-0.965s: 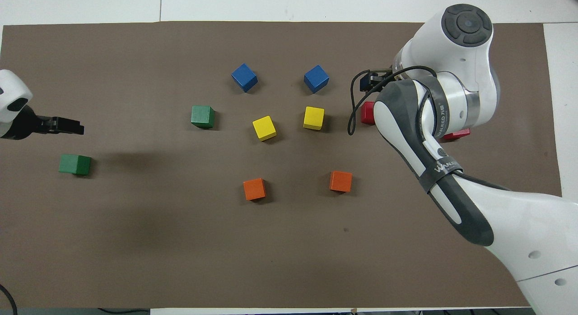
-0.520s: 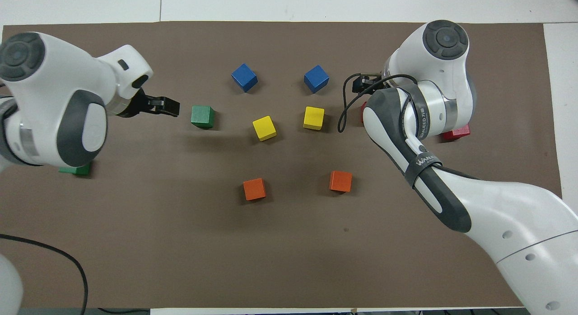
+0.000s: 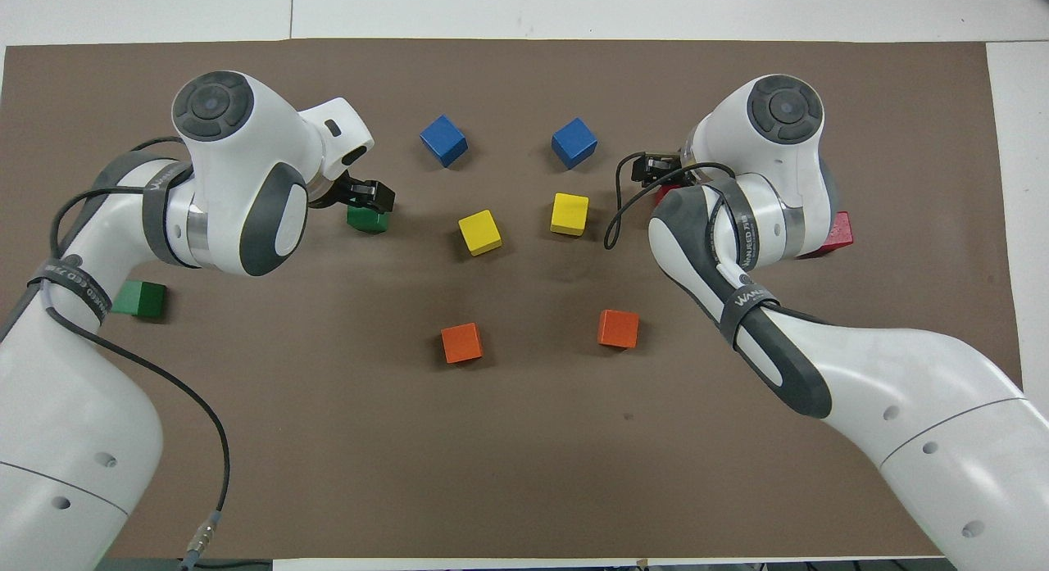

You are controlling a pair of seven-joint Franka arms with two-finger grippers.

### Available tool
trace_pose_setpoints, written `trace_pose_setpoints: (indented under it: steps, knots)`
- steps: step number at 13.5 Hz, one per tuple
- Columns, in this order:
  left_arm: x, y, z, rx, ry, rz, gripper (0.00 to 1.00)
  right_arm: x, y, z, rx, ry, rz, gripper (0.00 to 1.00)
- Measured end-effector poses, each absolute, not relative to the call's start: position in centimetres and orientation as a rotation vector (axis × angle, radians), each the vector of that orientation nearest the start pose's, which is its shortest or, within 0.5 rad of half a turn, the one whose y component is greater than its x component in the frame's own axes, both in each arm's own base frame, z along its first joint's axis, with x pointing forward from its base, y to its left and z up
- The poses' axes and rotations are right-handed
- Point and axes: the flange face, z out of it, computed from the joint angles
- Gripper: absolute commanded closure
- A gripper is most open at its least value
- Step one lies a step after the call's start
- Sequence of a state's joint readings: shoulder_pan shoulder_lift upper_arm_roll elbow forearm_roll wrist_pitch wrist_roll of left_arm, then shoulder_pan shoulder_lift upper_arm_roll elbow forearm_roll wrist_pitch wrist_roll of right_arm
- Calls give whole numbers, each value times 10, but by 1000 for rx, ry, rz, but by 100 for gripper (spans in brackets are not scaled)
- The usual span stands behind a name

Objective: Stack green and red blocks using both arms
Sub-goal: 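Reach the left gripper to the other green cube while the right gripper reaches red, then close the left gripper on the green cube while the right gripper grasps red, then carry the green cube outward with the left gripper while the right gripper carries red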

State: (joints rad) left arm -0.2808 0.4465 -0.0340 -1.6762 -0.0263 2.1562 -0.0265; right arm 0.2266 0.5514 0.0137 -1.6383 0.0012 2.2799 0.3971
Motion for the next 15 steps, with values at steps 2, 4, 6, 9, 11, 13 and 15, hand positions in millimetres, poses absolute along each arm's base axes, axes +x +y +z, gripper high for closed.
trace_pose_setpoints:
  steps: [2, 4, 6, 9, 11, 13, 15]
  knots:
    - [643, -211, 341, -3151, 440, -55, 0, 671, 163, 298, -3095, 248, -123, 20]
    - [643, -212, 340, -3151, 442, -66, 0, 669, 163, 295, -3097, 247, -114, 98]
    - [641, -213, 331, -3150, 446, -68, 0, 668, 163, 295, -3099, 247, -105, 100]
    - [632, -219, 309, -3148, 464, -74, 0, 667, 155, 306, -3118, 158, -63, 100]
    - [627, -220, 299, -3146, 471, -68, 76, 666, 145, 338, -3134, 123, -18, 100]
    - [626, -221, 298, -3145, 473, -67, 100, 665, 116, 387, -3142, 26, -15, 100]
    - [627, -219, 298, -3144, 467, -63, 100, 665, 55, 417, -3143, -64, -23, 100]
